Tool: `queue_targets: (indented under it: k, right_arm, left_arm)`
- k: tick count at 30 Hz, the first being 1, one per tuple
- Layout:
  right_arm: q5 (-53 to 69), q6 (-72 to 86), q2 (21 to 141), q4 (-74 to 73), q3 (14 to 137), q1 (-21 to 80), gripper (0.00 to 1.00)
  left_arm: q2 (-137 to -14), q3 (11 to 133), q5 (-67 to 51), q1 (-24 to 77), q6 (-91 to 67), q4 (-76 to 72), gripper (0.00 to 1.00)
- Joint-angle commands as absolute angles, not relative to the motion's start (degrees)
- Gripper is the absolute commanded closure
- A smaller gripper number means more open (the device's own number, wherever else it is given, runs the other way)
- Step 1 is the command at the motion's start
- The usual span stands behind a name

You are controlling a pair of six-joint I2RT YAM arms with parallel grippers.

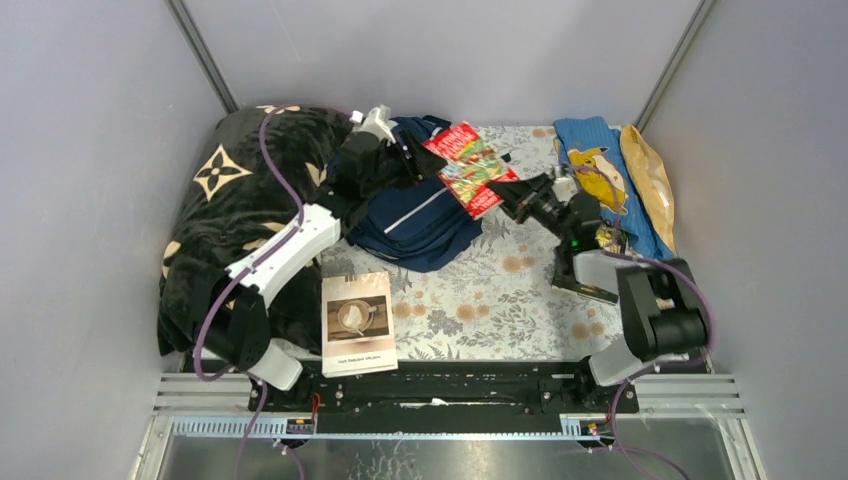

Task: Pack the student bag
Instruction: Pick up the book from the center of the board, then place the book in the student bag.

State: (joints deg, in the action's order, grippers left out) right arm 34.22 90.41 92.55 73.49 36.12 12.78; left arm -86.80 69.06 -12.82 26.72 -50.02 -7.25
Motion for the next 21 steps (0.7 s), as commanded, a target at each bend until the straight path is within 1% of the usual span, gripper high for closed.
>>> queue_targets:
  k: [1,4,5,6,7,9,12,17,21]
  right_arm:
    - [31.5,66.8,75.9,29.7,35.6,4.4,1.0]
    - [24.1,52.2,69.7,7.0,39.4,3.3,1.0]
    - [21.9,49.5,68.3,2.2,40.0,3.3,1.0]
    - [19.1,48.0,66.9,-1.5,40.1,3.2,1.0]
    - [16.0,47.0,65.0,-4.3,39.8,3.1,1.0]
    - [10.3,46.2,61.2,-6.6,39.1,3.1,1.0]
    - [7.2,43.6,58.0,-9.4,41.1,2.9,1.0]
    - [7.3,41.8,57.6,-10.6,44.1,2.9,1.0]
    - [9.5,43.0,57.5,-8.2,43.2,2.9,1.0]
  left_arm:
    - [-92.7,76.3,-3.9,28.4,-23.5,14.0,0.33]
    - [-95.0,76.4,2.1,33.6,-11.7,18.1,0.31]
    - [-95.7,76.0,3.3,35.6,-8.9,18.4,0.3]
    - [-96.7,76.0,4.6,37.2,-6.9,19.2,0.25]
    - [-98.3,76.4,5.3,38.4,-5.9,20.2,0.24]
    - [-101.5,78.1,5.6,39.3,-5.3,22.4,0.24]
    - [-103.8,78.2,4.9,39.8,-5.4,21.3,0.27]
    - [-108.1,80.6,8.5,40.5,-4.6,20.6,0.32]
    - [-110.7,82.0,10.4,40.5,-4.4,20.4,0.4]
